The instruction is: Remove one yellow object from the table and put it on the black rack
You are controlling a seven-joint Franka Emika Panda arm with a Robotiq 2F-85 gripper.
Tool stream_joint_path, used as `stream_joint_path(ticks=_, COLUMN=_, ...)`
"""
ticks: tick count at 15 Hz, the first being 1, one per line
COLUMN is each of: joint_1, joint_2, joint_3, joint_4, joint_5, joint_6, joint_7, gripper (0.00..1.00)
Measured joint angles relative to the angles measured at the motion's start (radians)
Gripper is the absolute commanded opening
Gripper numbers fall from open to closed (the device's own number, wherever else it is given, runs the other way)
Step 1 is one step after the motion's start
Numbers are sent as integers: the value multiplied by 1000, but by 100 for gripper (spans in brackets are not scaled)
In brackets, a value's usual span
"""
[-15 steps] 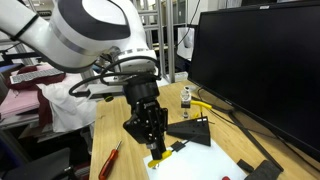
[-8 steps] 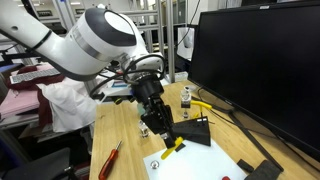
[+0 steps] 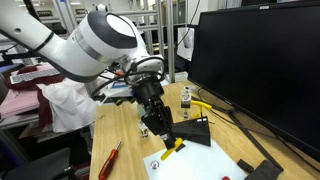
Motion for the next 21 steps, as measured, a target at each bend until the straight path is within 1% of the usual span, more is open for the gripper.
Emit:
stream_joint_path(ticks=2, joint_1=0, joint_2=1, joint_3=0, joint_4=0, joint_5=0, joint_6=0, joint_7=0, gripper=4)
stream_joint_path(ticks=4, joint_1=5, joint_2=1, joint_3=1, joint_4=6, joint_5=-22, joint_6=-27, joint_7=0, gripper=4)
stream_joint_path(ticks=7, joint_1=41, joint_2=3, joint_3=22, joint_4=61, joint_5=-107, joint_6=-159, joint_7=-14, gripper=4)
stream_joint_path(ticks=10, joint_1=88, joint_2=26, joint_3=61, joint_4=142, joint_5=-177, joint_6=-285, joint_7=-66, gripper=4)
stream_joint_path(ticks=13, joint_1=129, joint_2=100, joint_3=90, joint_4=216, joint_5=-242, joint_6=-373, joint_7=-131, gripper=4)
stream_joint_path(ticks=16, joint_1=152, joint_2=196, joint_3=97, joint_4=270, joint_5=-316, joint_6=-424, joint_7=-194, gripper=4)
stream_joint_path(ticks=17, joint_1=159, joint_2=224, joint_3=98, joint_4=285, joint_5=-345, joint_6=-437, joint_7=-220, gripper=15)
stream_joint_path(ticks=19, joint_1=171, joint_2=259, joint_3=98, joint_4=310, joint_5=-403, joint_6=-452, joint_7=-257, gripper=15)
stream_joint_path(ticks=21, joint_1=174, joint_2=268, joint_3=98, joint_4=321, joint_5=-414, joint_6=-460, joint_7=-272, gripper=15)
